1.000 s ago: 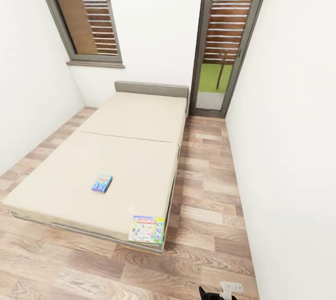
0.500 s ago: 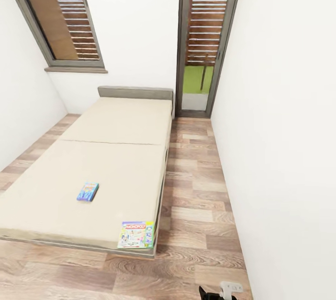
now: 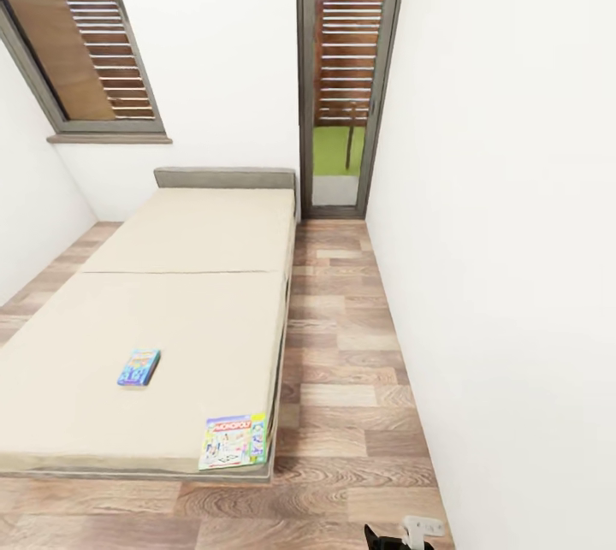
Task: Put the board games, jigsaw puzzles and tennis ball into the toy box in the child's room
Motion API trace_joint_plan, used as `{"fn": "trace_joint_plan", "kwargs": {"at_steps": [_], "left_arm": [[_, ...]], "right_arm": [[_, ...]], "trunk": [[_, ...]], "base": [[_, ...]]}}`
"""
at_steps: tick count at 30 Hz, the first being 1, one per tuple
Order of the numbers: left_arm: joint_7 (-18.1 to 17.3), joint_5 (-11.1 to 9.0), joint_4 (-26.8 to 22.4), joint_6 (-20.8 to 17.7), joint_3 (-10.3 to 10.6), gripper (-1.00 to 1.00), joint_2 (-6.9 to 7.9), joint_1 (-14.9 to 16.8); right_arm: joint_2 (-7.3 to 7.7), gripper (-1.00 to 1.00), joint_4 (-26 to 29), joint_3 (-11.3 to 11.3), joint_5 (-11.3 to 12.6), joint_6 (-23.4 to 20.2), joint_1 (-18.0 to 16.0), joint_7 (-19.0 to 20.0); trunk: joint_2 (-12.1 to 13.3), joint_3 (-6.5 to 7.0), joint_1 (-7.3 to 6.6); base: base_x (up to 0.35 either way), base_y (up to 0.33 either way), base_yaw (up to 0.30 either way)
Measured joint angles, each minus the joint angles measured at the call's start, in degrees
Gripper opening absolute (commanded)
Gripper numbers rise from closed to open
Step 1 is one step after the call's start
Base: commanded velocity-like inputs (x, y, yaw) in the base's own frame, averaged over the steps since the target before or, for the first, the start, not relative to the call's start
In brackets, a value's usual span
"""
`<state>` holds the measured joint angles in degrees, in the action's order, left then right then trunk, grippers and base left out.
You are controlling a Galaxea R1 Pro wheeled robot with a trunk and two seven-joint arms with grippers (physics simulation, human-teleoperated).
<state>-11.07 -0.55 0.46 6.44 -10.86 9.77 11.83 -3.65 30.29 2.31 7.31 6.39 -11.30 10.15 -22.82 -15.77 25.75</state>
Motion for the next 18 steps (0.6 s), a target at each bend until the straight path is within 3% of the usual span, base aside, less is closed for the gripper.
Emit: {"fn": "trace_joint_plan", "kwargs": {"at_steps": [12, 18], "left_arm": [[-0.07, -0.07, 0.11, -0.17, -0.09, 1.00, 0.84, -0.01], [-0.06, -0.08, 0.09, -0.10, -0.05, 1.00, 0.96, -0.01]], "right_arm": [[0.03, 1.00, -0.02, 0.08, 0.00, -0.07, -0.01, 0.00], [0.00, 1.00, -0.01, 0.01, -0.05, -0.05, -0.01, 0.01]], "trunk": [[0.01, 0.45, 0.03], [0.01, 0.46, 0.01]], "base": [[-0.218, 0.084, -0.029], [-0.082, 0.046, 0.010]]}}
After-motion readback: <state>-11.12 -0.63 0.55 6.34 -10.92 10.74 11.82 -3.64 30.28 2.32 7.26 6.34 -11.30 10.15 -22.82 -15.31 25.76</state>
